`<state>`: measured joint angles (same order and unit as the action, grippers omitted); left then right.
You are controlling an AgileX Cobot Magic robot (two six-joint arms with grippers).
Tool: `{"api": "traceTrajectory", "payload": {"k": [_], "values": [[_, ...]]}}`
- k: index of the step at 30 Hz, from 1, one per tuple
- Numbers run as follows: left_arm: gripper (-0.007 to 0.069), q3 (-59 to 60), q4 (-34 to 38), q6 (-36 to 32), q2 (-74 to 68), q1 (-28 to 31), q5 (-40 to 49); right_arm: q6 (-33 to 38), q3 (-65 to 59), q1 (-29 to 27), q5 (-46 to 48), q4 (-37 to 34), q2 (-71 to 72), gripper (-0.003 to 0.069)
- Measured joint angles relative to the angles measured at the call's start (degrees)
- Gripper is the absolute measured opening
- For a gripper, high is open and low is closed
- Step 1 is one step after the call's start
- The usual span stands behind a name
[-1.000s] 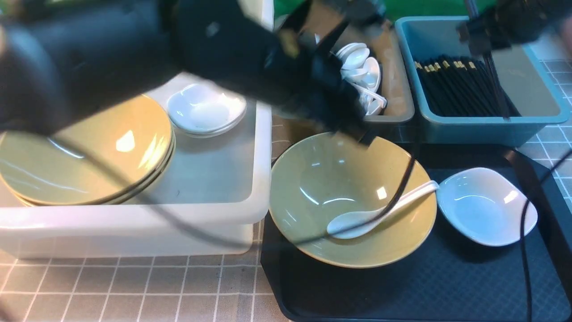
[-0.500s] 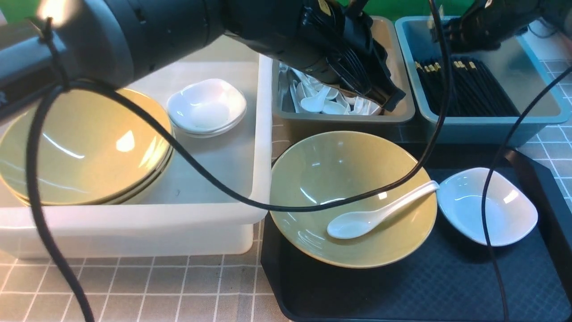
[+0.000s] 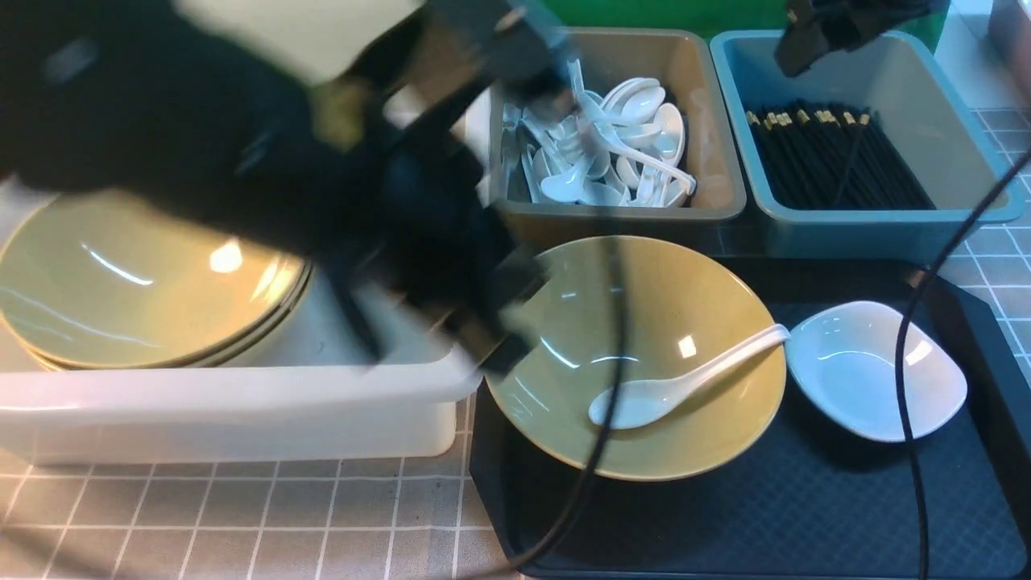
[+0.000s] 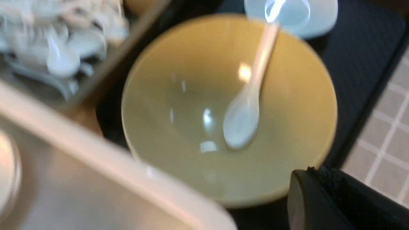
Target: On grey table put chopsticks spoon bowls plates into blue grey white boxes.
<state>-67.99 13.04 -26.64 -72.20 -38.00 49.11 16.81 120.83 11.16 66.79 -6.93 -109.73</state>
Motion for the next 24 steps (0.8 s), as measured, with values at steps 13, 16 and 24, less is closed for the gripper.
{"api": "traceTrajectory", "payload": {"k": [13, 16, 24], "values": [[-0.0008, 16.7, 1.4, 1.8, 13.8, 4.2, 1.4, 16.0, -29.1, 12.1, 0.0, -0.4, 18.0, 0.0428], [-0.0008, 18.9, 3.4, 1.0, 15.7, 4.2, 1.6, 27.0, -32.1, 16.8, 0.0, -0.6, 16.1, 0.0428], [-0.0008, 21.1, 6.8, -2.1, 17.6, 4.2, 4.6, 44.1, -32.7, 20.9, -2.1, 0.0, 5.9, 0.0428]]}}
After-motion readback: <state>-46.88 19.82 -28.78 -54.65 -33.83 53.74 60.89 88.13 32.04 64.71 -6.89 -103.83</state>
